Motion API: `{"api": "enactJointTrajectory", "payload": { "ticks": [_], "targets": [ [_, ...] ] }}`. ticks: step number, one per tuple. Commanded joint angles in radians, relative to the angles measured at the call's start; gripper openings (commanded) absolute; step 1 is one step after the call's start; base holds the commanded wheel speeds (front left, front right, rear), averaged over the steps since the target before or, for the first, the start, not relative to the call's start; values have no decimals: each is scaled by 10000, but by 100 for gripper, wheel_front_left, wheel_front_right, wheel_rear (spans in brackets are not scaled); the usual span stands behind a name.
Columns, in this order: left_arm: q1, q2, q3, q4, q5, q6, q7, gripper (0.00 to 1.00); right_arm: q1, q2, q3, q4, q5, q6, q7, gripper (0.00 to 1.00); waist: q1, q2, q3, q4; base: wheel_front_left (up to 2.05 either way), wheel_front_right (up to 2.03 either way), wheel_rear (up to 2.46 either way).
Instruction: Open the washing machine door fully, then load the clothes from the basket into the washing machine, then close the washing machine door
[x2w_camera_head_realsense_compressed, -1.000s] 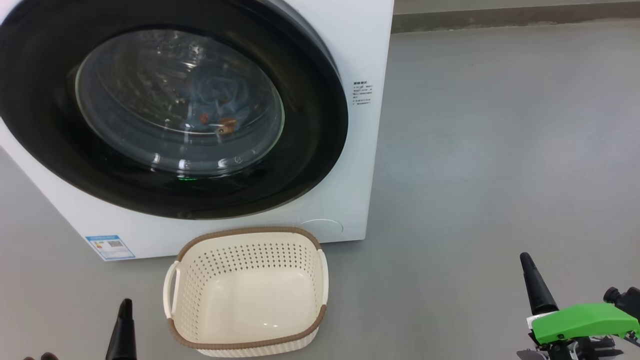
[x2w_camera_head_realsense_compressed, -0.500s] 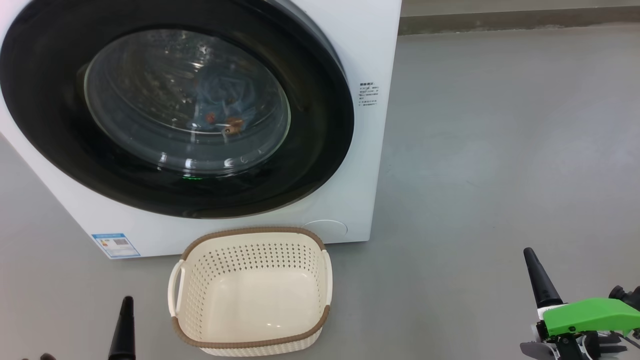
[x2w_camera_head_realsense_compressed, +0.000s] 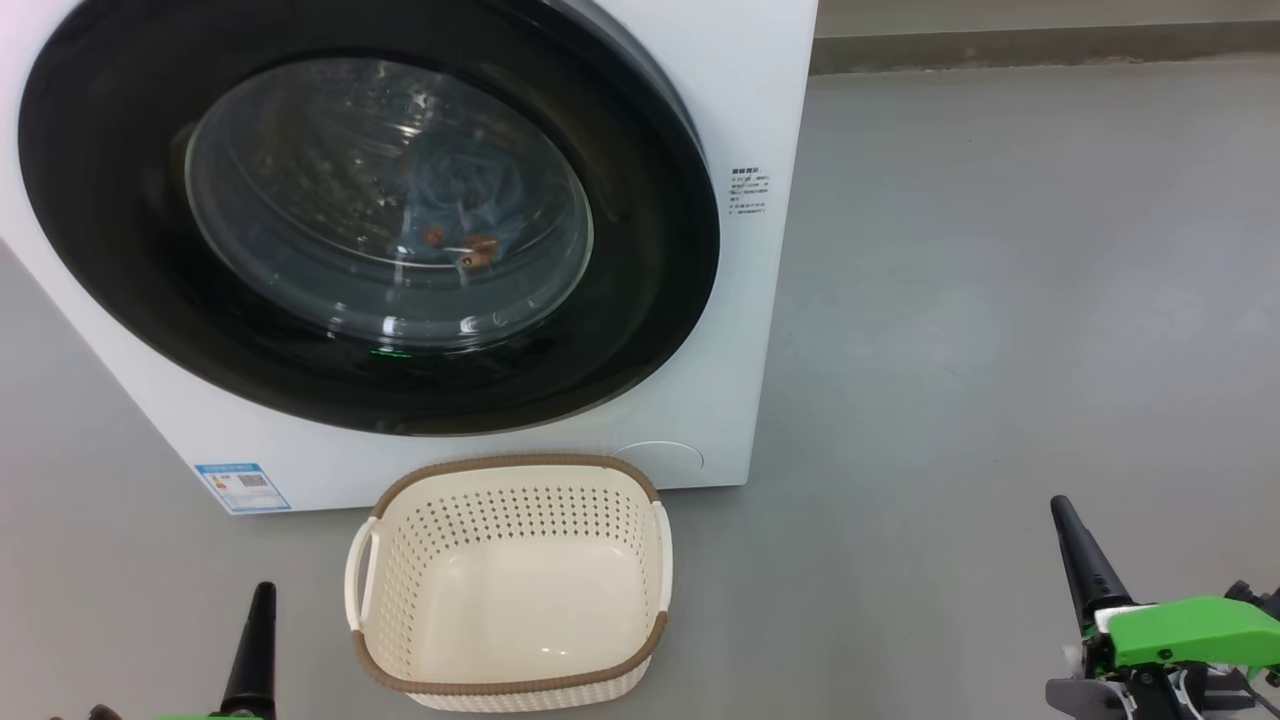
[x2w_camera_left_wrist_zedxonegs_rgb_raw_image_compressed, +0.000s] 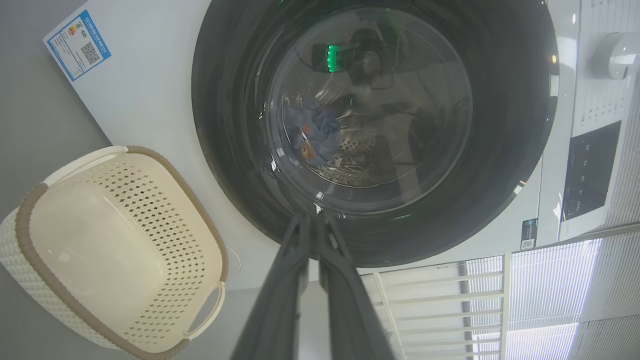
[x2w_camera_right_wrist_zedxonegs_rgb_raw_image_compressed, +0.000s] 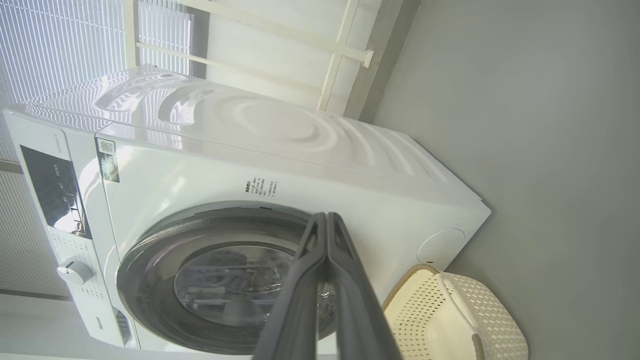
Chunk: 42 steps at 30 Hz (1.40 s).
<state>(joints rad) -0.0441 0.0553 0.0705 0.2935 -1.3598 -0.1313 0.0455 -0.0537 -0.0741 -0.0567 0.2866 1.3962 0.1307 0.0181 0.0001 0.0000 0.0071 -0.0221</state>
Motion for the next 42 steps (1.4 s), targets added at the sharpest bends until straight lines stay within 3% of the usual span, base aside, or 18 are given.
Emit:
{"api": "enactJointTrajectory", "payload": {
  "ticks": [1,22,42],
  "targets": [
    [-495,95,304,-337,-340,9,81,0,-481,-99,78,-311,437,5,113,0,0,0,-5,16,0,0,0],
    [-717,-51,452,-408,-2472,9,689,0,-585,-4,-248,-376,2398,0,691,0,0,0,-67,221,0,0,0],
    [-718,-51,453,-407,-2472,8,689,0,-587,19,-280,-374,2371,0,716,0,0,0,-67,221,0,0,0]
  ]
}}
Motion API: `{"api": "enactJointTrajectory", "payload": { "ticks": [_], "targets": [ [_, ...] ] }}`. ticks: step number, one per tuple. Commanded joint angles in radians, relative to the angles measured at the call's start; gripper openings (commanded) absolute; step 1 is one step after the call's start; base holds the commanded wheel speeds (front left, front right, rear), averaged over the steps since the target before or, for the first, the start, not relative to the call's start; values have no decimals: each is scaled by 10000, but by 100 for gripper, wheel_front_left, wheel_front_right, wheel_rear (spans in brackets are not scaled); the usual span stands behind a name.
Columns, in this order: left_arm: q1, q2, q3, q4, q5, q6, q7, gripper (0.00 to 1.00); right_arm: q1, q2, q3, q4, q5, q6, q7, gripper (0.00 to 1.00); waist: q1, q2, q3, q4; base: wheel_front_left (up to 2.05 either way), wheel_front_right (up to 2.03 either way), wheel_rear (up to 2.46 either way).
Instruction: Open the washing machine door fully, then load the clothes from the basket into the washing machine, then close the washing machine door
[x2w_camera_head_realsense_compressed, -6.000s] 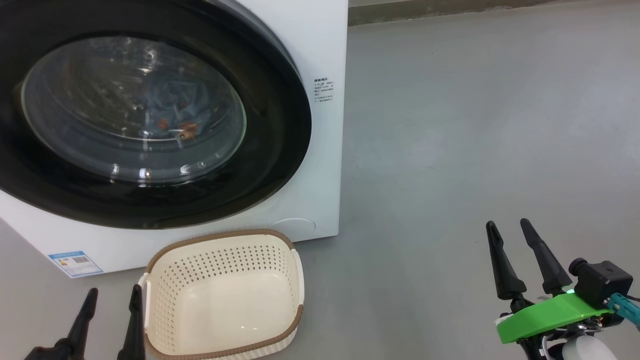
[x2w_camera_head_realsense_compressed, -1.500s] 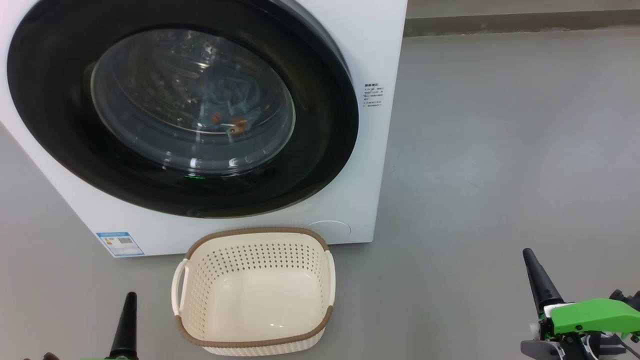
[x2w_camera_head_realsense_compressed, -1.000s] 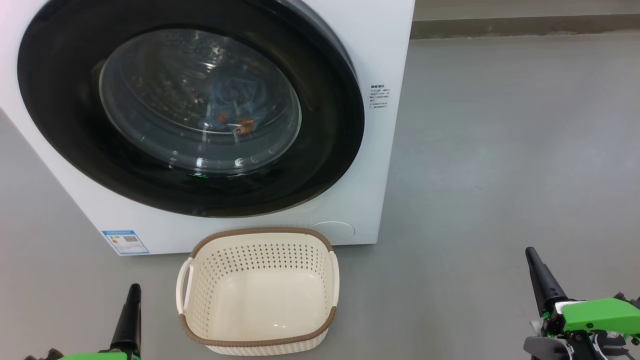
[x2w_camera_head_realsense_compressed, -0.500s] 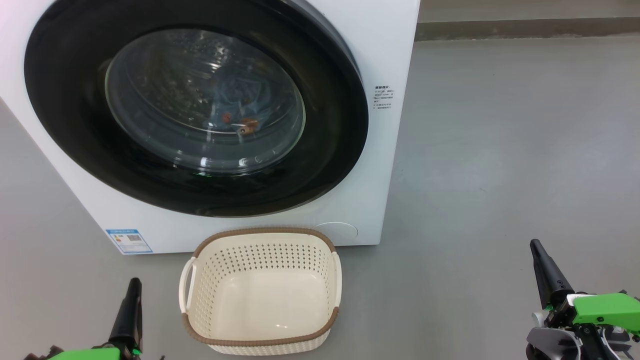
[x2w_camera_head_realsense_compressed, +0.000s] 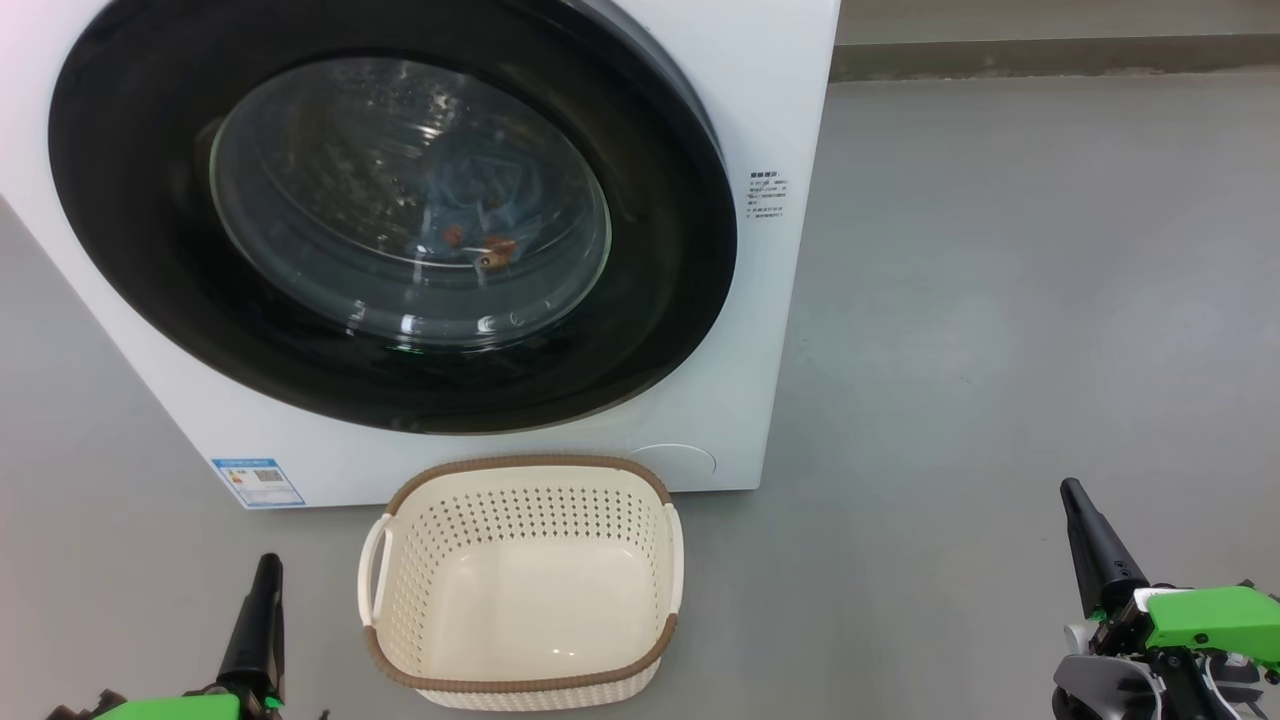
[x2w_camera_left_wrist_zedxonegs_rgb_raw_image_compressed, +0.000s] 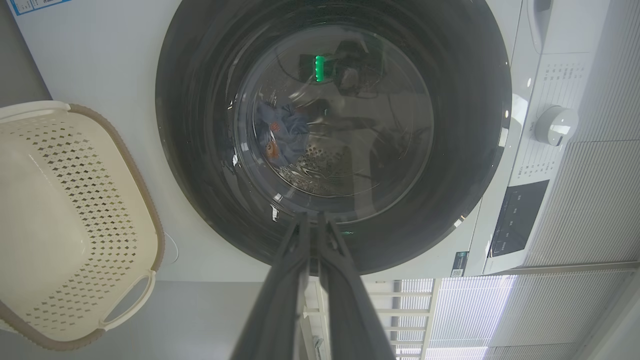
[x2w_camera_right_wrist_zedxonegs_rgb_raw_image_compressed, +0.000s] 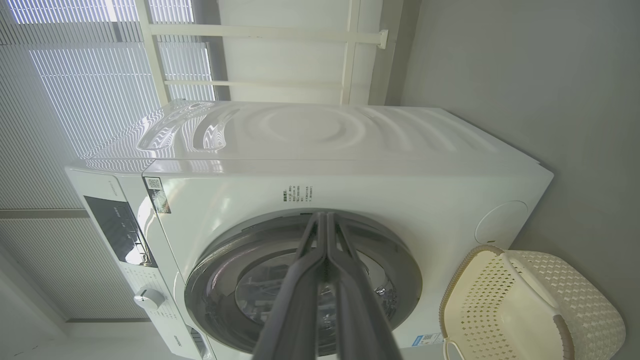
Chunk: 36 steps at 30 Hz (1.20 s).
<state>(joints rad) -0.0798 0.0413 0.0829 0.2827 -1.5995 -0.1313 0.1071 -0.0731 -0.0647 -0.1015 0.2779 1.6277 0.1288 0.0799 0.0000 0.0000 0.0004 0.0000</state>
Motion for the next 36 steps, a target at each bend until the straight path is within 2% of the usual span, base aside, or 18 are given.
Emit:
{"api": "enactJointTrajectory", "payload": {
  "ticks": [1,36],
  "targets": [
    [-360,89,328,-299,-75,8,74,0,-394,-74,167,-288,55,19,100,0,0,0,0,0,0,0,0],
    [-361,89,328,-298,-75,6,74,0,-398,-36,114,-284,10,19,142,0,0,0,0,0,0,0,0]
  ]
}}
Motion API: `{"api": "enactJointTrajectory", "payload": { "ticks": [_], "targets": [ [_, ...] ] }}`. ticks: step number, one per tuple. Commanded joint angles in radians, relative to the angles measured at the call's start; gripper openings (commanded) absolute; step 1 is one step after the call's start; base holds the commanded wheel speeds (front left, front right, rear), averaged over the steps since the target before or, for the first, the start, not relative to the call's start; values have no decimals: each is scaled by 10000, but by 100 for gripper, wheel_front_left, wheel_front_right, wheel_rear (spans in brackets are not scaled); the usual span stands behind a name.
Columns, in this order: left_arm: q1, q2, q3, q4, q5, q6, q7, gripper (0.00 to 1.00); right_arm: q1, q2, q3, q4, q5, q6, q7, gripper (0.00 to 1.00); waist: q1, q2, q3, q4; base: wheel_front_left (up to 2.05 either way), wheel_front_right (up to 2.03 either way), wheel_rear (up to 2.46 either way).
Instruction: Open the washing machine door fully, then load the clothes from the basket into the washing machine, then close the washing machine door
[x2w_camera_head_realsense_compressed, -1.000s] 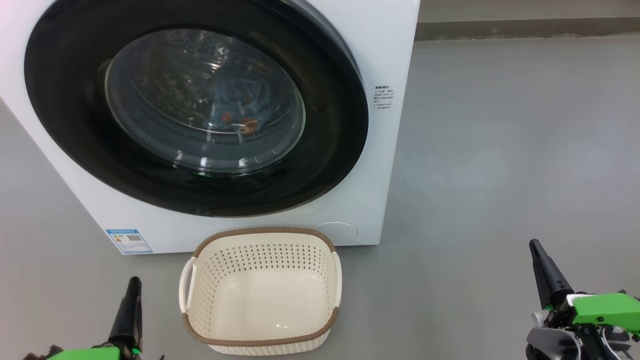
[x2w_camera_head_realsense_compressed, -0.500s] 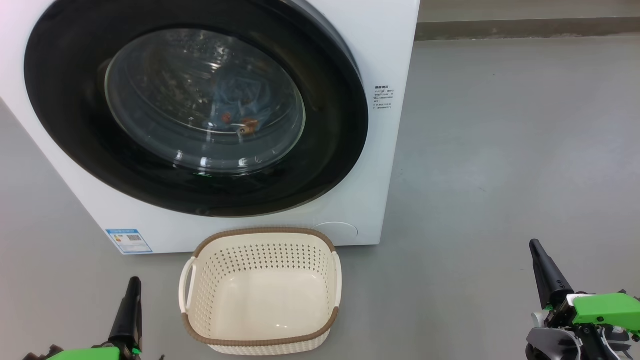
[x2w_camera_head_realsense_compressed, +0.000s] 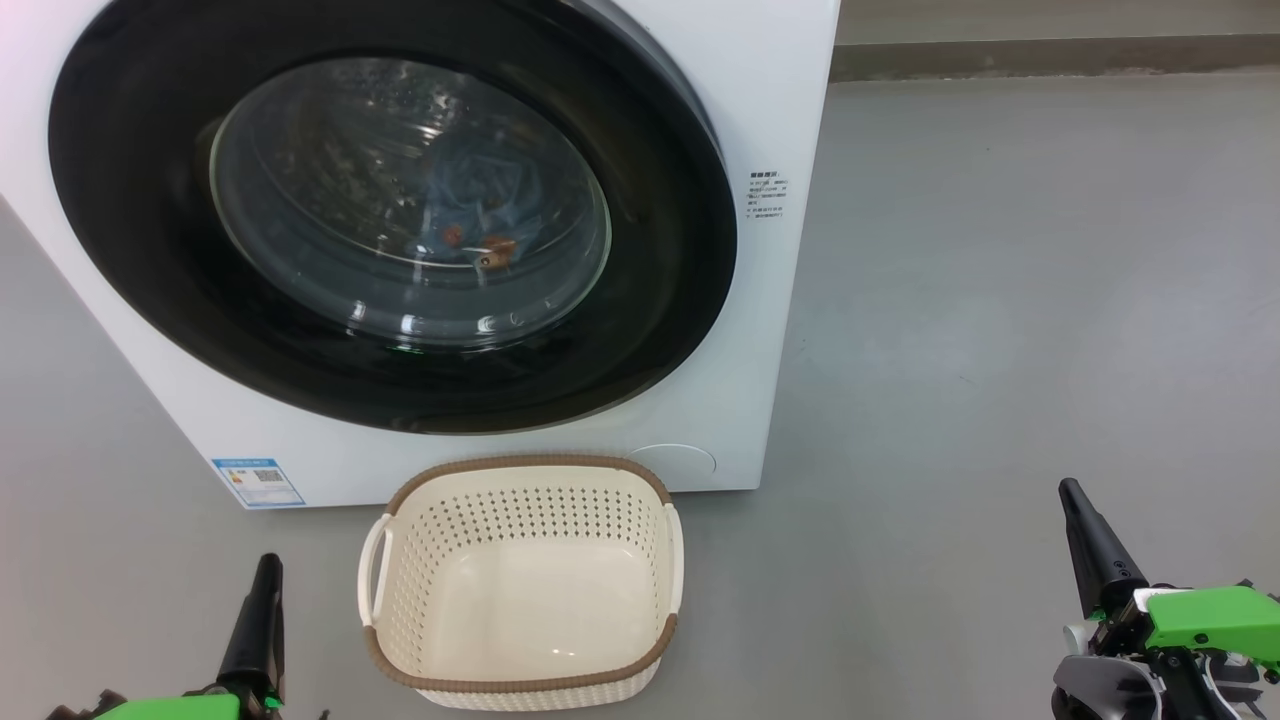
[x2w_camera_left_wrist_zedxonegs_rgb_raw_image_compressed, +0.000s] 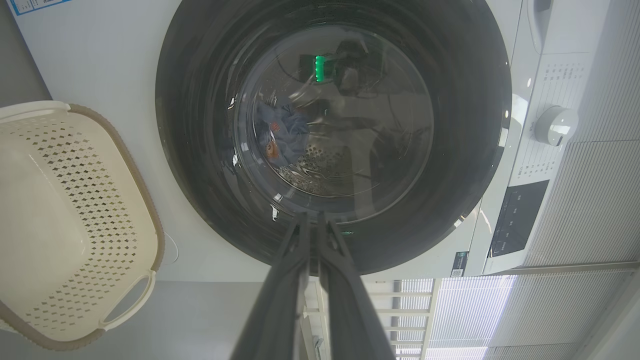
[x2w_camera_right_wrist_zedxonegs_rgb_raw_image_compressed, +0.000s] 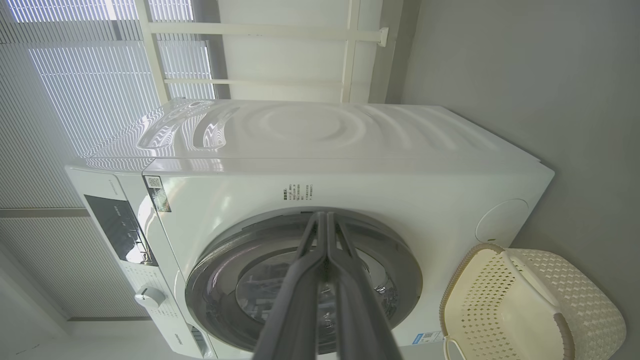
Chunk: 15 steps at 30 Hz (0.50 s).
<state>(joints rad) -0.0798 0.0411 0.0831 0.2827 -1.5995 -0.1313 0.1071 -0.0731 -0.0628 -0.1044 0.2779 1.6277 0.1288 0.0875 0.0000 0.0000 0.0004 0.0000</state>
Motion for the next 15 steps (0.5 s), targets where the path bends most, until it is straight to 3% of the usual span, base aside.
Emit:
{"api": "enactJointTrajectory", "payload": {
  "ticks": [1,15],
  "targets": [
    [-361,91,326,-298,-75,6,74,0,-398,-54,141,-284,9,19,67,0,0,0,0,0,0,0,0],
    [-361,91,326,-298,-75,6,74,0,-400,-41,122,-283,-7,19,82,0,0,0,0,0,0,0,0]
  ]
}}
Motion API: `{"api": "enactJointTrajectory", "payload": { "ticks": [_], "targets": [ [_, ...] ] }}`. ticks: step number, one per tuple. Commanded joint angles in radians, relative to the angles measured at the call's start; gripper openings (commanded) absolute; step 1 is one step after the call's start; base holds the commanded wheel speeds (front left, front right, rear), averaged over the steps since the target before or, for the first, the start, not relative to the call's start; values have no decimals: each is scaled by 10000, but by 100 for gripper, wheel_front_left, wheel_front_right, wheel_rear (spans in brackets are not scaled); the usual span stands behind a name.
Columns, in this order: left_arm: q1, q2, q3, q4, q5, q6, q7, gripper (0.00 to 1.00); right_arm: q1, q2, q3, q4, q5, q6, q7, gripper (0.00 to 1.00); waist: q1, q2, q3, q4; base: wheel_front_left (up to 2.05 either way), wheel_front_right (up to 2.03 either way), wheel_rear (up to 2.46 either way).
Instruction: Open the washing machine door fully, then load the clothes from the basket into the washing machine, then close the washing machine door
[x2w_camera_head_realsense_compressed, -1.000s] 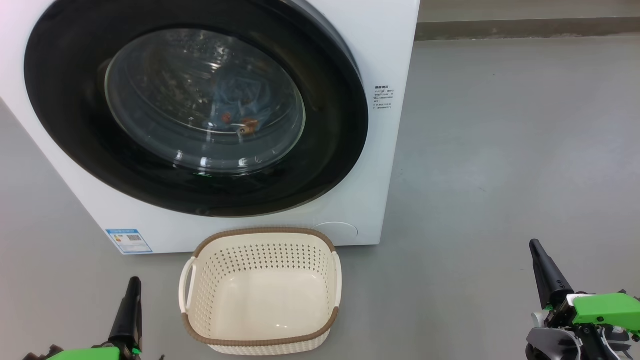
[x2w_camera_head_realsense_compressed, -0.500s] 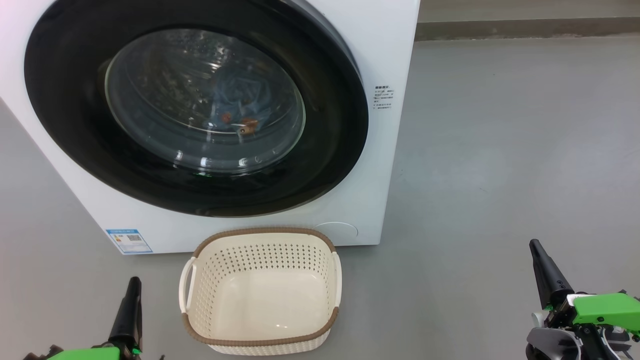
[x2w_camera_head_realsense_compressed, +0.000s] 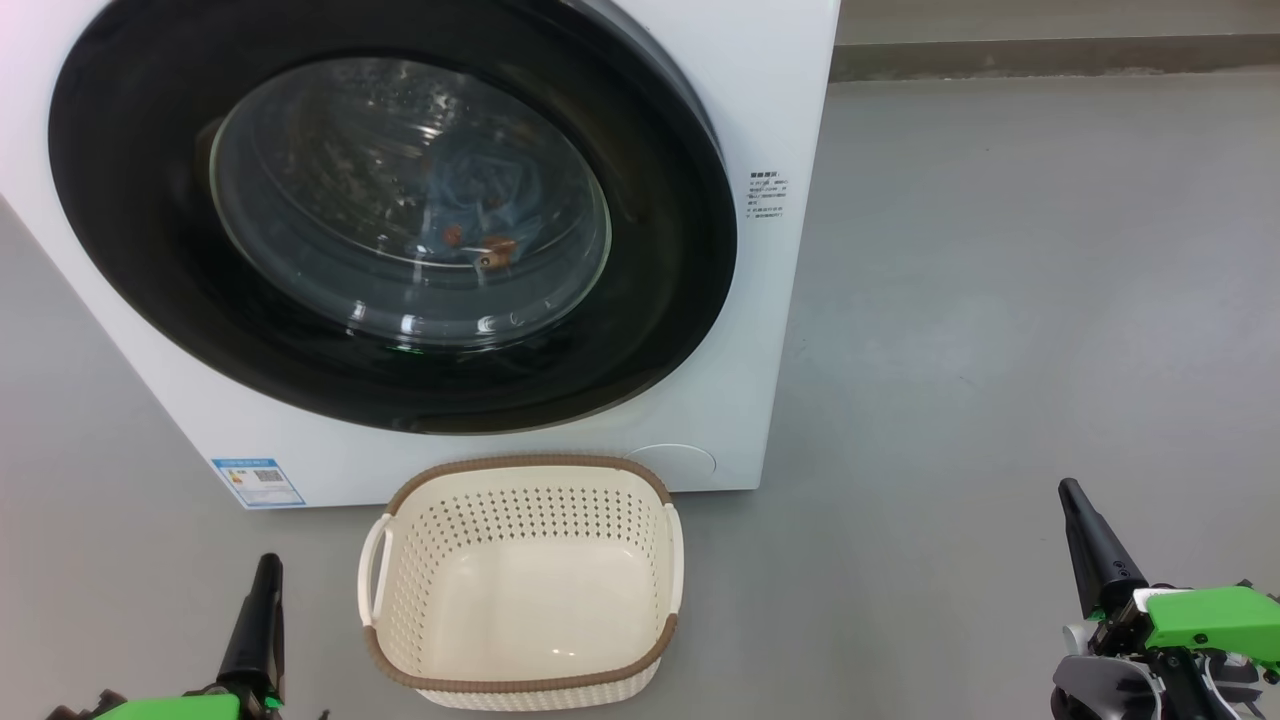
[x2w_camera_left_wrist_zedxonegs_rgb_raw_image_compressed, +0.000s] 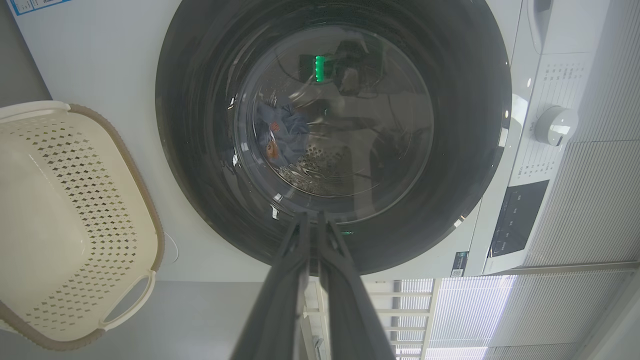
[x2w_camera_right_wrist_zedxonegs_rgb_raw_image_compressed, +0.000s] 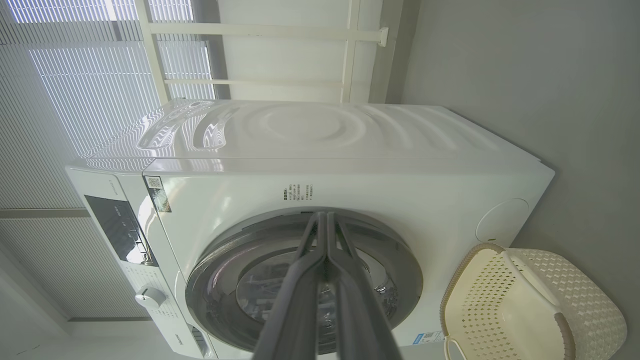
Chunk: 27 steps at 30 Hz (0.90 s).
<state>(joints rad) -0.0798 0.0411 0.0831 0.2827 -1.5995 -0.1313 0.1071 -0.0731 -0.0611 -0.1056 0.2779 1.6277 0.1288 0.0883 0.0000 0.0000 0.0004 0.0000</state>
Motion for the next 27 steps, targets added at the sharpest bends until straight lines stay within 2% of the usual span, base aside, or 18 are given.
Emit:
{"api": "enactJointTrajectory", "payload": {
  "ticks": [1,27],
  "targets": [
    [-361,91,326,-299,-75,6,74,0,-400,-57,133,-283,-8,19,75,0,0,0,0,0,0,0,0],
    [-359,91,326,-306,-76,6,73,0,-403,-35,101,-281,-35,19,100,0,0,0,0,0,0,0,0]
  ]
}}
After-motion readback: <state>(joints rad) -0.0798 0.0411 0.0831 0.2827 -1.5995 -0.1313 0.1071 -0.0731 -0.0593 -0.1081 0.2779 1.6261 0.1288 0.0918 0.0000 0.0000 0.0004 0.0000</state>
